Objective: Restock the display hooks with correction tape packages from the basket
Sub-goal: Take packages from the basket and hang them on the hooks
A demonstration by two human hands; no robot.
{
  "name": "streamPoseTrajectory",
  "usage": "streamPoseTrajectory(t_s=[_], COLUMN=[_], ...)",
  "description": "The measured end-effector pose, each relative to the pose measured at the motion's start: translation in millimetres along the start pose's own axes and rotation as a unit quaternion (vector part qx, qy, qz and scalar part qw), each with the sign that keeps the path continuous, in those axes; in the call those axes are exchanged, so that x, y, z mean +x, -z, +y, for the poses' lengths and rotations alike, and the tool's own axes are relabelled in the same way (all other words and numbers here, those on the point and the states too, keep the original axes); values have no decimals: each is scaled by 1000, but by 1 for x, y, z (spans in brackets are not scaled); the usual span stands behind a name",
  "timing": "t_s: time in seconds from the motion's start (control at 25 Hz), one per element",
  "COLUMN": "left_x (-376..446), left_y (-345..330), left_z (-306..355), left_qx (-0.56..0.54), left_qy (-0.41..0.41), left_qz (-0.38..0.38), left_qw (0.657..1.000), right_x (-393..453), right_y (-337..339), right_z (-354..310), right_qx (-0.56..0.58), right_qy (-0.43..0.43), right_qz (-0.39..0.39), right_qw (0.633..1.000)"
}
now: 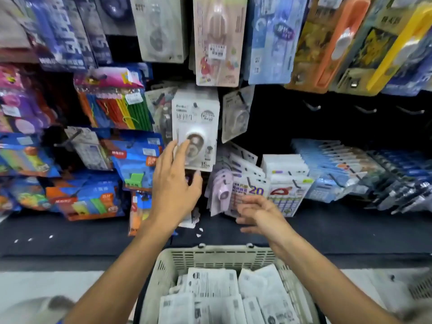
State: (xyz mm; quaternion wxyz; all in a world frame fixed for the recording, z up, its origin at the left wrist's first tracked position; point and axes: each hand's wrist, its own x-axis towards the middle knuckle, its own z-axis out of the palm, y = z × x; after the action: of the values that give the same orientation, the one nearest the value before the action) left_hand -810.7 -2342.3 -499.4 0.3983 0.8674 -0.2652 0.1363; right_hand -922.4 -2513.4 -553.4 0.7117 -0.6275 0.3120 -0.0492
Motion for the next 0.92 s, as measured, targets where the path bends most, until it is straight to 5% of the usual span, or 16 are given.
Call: streamPoseTrajectory(t_s=[0.08,0.16,0.32,0.4,0.52,0.72,0.92], left_x=[-23,-52,-127,-166,-202,-197,-189], left_y=[-10,-24,-48,-55,-66,-88,-99], left_z=[-12,-38,-102,-131,-154,-149,-146], left_qx=[31,83,172,183,184,140,144], left_qy=[-6,-11,28,80,117,119,150], left_qz=[-38,-187,-463,-515,-547,-544,-555], left_qw=[999,979,869,834,808,819,806], right_x=[2,-1,-6,-10,-2,18,20], right_y=[1,6,22,28,34,21,-8], right_z=[48,104,208,239,258,262,275], right_qx=[-108,-245,-613,-656,-590,-287,-221], right_qy=[-39,-78,-77,-87,-169,-265,-277], right_qz=[-8,-54,-184,-163,-72,-5,-7], right_qw=[993,965,764,732,786,921,935])
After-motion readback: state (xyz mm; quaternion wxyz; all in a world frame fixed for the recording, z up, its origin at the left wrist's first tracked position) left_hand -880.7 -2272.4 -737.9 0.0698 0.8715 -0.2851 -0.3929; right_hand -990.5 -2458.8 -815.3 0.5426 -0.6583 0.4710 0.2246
